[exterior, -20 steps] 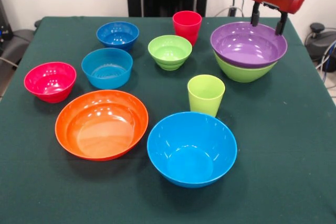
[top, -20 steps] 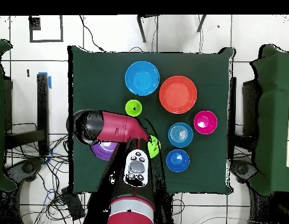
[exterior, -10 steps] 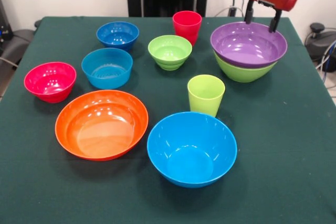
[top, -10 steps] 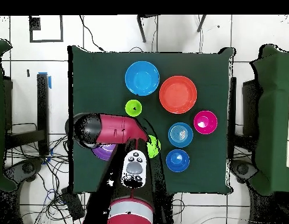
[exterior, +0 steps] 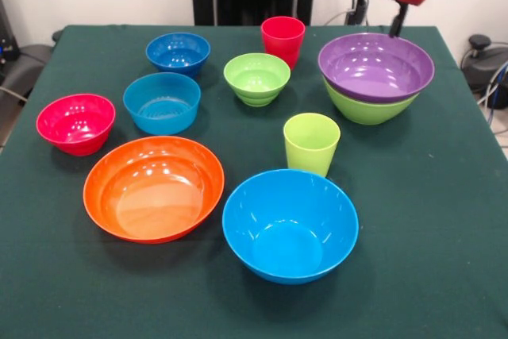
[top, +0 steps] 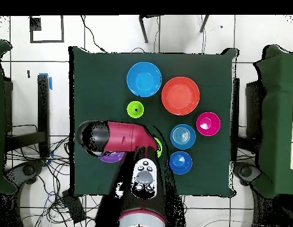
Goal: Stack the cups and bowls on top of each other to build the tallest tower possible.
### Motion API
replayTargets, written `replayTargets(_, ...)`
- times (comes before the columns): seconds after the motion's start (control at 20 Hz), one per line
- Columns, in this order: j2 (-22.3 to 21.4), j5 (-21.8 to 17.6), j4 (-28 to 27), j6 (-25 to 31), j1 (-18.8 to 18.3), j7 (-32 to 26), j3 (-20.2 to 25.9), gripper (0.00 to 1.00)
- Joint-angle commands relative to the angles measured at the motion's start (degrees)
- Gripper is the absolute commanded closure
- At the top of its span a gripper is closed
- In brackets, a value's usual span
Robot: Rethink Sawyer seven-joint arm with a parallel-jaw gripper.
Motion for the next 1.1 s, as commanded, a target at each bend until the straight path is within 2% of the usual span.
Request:
replayTargets(0.05, -2.0, -6.8, 8.4, -6.9, -4.1, -6.6, 4.9, 0.00)
replayTargets(0.4, -4.4, -10.0, 13.1, -9.6, -7.6, -7.8, 6.1, 0.00)
replayTargets(0.7, -5.4, -14.6, 16.5, -12.7, -10.9, -8.6, 7.2, 0.00)
replayTargets(0.9, -5.6, -17.3, 18.1, -13.9, -13.2, -8.5, 8.3, 0.00)
replayTargets(1.1, -5.2, -20.0, 18.2, -15.0, -13.9, -7.1, 8.2, 0.00)
